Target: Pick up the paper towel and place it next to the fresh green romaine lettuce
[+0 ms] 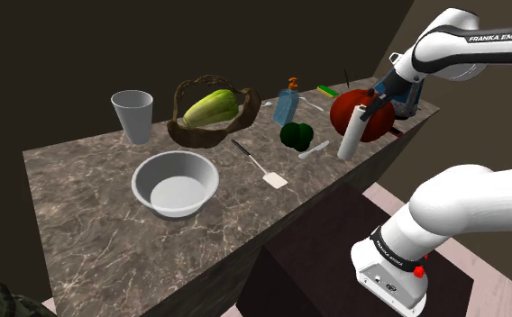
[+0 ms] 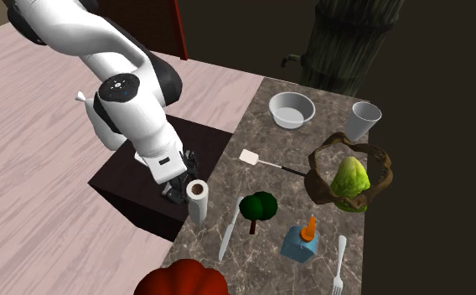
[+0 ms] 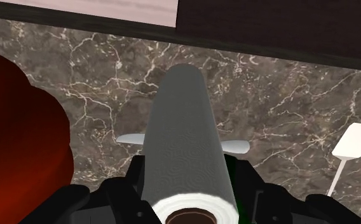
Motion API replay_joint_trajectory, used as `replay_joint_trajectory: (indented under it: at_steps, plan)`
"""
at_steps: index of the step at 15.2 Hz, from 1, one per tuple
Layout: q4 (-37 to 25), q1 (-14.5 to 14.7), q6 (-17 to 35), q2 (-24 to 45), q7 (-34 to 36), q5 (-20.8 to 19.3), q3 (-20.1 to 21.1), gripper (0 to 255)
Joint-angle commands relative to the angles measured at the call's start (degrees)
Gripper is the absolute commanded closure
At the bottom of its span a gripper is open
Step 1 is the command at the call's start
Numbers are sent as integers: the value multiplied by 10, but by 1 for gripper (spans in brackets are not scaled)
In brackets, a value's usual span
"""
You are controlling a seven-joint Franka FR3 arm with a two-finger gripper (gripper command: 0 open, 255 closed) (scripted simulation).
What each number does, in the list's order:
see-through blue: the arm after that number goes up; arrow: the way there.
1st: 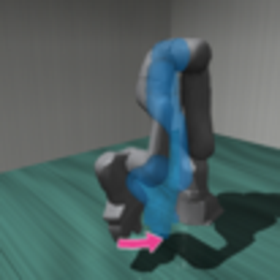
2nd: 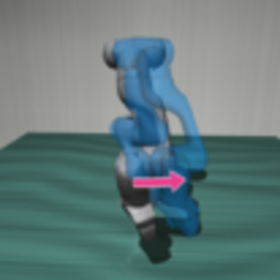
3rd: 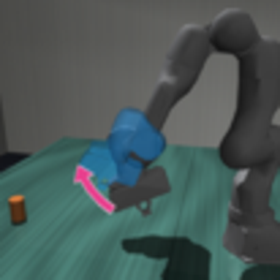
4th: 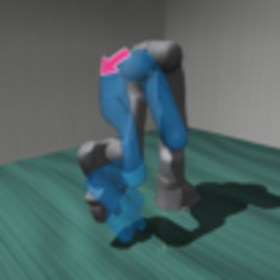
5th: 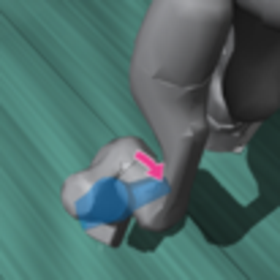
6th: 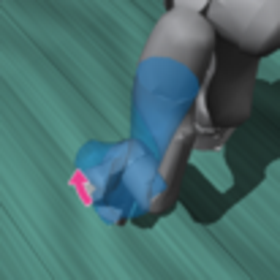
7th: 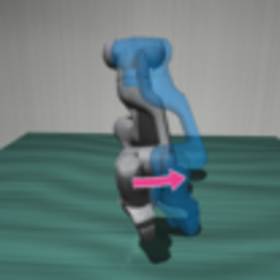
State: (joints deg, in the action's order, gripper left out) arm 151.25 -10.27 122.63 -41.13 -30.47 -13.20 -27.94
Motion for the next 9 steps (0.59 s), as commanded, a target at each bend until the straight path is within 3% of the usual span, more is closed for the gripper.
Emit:
replay_joint_trajectory:
  at_steps: [1, 9]
  plan:
    - [-11, -1, -19, -8, 2, 2, 6, 255]
    - [-64, 4, -83, -19, 5, 13, 23, 255]
